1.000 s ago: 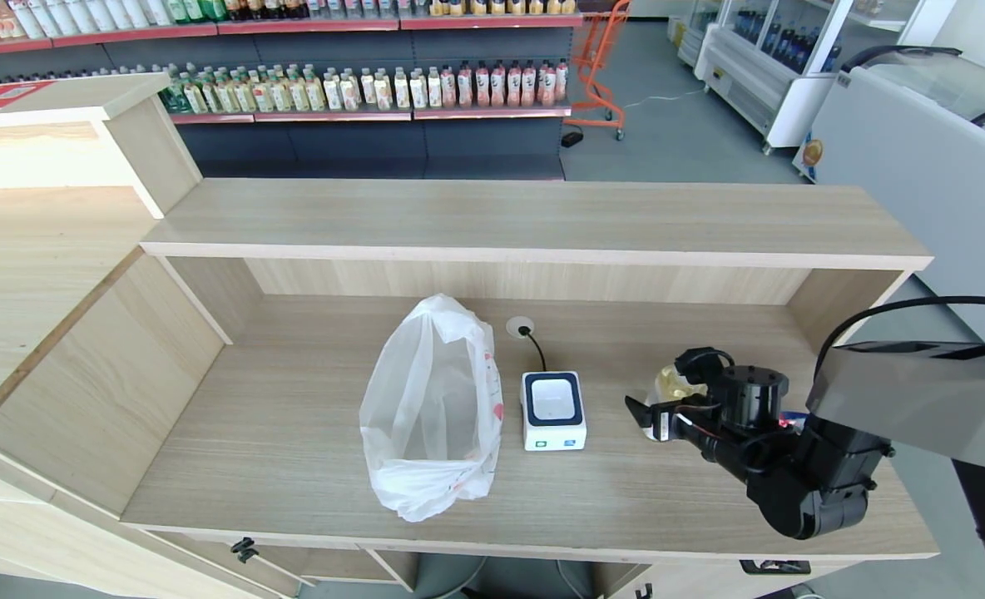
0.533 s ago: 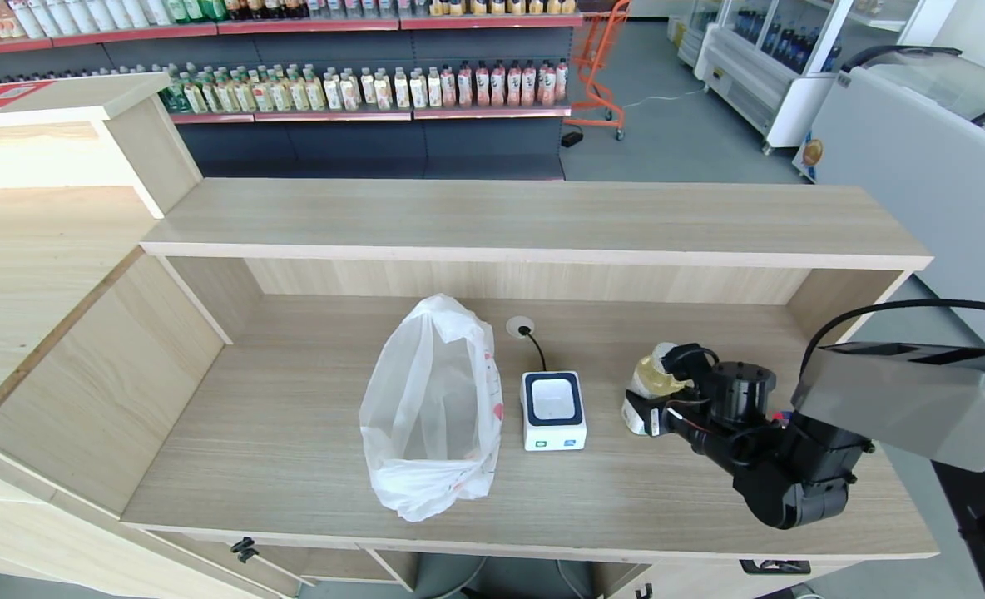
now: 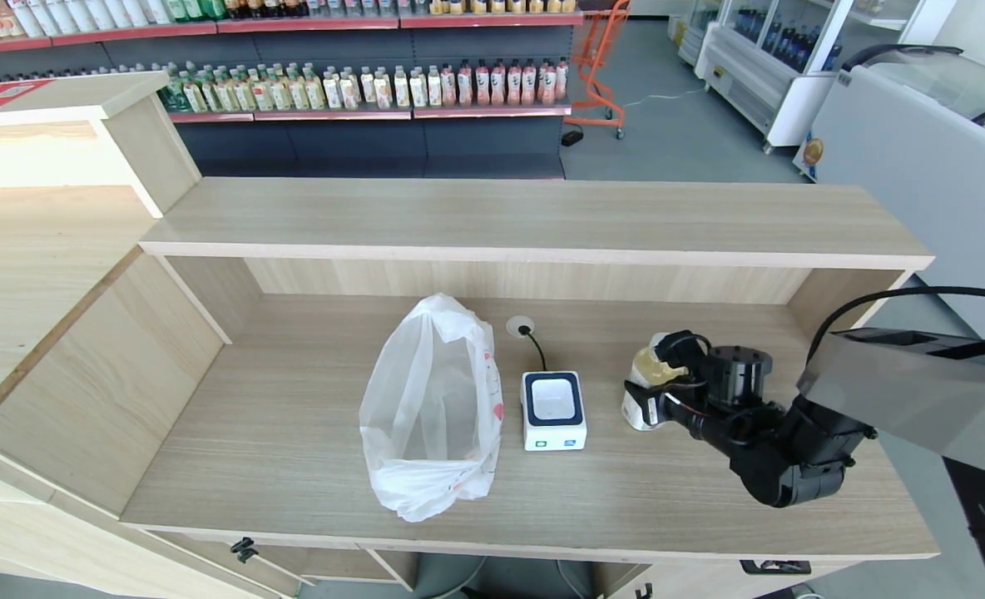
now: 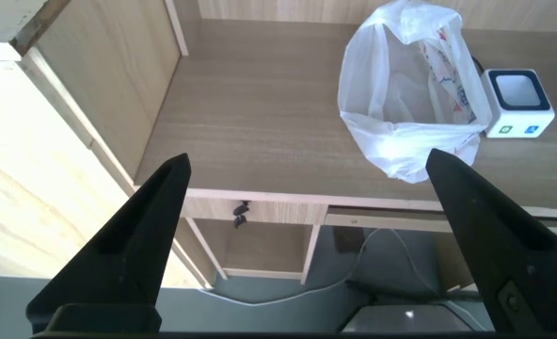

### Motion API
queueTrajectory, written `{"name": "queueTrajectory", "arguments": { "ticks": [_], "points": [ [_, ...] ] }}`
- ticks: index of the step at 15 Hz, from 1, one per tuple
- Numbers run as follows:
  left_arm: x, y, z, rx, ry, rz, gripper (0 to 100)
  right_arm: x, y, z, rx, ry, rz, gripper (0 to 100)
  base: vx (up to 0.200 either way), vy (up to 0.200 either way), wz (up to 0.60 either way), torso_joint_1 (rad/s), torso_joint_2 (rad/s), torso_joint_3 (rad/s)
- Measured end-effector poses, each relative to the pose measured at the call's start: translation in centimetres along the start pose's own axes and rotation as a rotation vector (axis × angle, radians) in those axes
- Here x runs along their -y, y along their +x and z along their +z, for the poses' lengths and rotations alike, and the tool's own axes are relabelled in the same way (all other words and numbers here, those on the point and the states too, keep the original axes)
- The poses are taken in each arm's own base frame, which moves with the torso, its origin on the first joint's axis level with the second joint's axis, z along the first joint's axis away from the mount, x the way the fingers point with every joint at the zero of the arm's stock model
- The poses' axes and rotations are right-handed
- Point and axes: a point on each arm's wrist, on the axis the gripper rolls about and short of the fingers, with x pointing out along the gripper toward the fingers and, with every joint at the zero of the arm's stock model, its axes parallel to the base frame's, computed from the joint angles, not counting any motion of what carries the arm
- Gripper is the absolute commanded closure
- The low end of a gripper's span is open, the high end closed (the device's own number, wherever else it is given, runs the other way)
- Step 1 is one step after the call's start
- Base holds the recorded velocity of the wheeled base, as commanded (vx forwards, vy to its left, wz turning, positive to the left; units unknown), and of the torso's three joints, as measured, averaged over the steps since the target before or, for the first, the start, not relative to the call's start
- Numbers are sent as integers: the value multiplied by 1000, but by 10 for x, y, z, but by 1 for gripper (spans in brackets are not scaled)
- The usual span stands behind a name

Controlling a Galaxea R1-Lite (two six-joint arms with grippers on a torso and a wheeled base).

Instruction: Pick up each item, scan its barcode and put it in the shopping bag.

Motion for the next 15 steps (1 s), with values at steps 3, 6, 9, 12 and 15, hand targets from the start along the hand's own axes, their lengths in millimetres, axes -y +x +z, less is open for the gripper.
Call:
{"name": "queueTrajectory", "arguments": {
  "ticks": [3,6,9,12,15],
  "points": [
    [0,0,0,0,0,0,0,5,-31,48,-49,122,170,100,0,0,0,0,0,0],
    [0,0,0,0,0,0,0,10,-93,106,-93,262,596,100,0,0,0,0,0,0],
    [0,0,0,0,0,0,0,3,-148,129,-83,291,907,100,0,0,0,0,0,0],
    [0,0,0,0,1,0,0,-12,-168,137,-55,255,974,100,0,0,0,0,0,0],
    [0,0,0,0,0,0,0,-23,-174,145,-33,229,1021,100,0,0,0,0,0,0]
  ]
}}
